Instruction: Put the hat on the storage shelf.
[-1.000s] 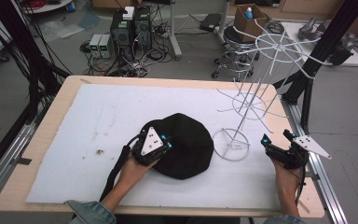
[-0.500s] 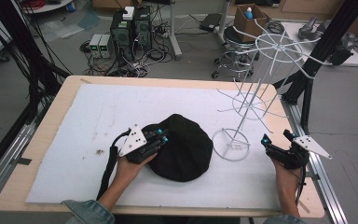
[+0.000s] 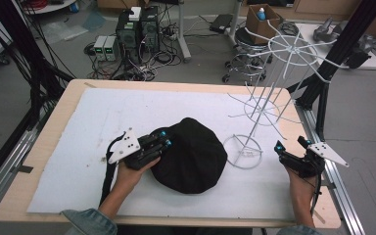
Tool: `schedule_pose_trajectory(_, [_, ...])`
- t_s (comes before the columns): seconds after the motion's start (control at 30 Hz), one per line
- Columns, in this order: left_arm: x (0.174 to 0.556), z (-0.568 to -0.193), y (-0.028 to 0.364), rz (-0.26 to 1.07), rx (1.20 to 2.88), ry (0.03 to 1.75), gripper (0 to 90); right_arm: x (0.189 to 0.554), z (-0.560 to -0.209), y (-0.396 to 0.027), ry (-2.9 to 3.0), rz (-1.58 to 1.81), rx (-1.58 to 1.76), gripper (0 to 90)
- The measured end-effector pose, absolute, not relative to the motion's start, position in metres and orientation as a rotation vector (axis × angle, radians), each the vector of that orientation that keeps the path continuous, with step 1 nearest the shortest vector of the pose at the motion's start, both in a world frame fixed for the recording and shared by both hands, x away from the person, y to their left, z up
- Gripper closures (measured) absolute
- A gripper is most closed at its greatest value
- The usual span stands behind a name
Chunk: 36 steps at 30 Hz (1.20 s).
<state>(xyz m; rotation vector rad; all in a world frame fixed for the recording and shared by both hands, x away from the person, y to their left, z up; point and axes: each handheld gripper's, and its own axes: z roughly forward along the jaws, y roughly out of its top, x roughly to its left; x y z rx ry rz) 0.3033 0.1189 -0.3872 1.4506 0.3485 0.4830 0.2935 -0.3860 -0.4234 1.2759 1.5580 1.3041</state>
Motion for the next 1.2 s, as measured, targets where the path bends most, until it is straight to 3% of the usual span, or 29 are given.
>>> schedule_pose_trajectory(0.5, [0.31, -0.331, 0.165, 0.474, 1.273, 0.246, 85.8, 0.296, -0.424, -0.386, 1.545, 1.326, 1.287, 12.0])
schedule_pose_trajectory(1.2, [0.329, -0.259, 0.194, 0.483, 1.193, 0.206, 85.8, 0.296, -0.424, -0.387, 1.544, 1.322, 1.297, 12.1])
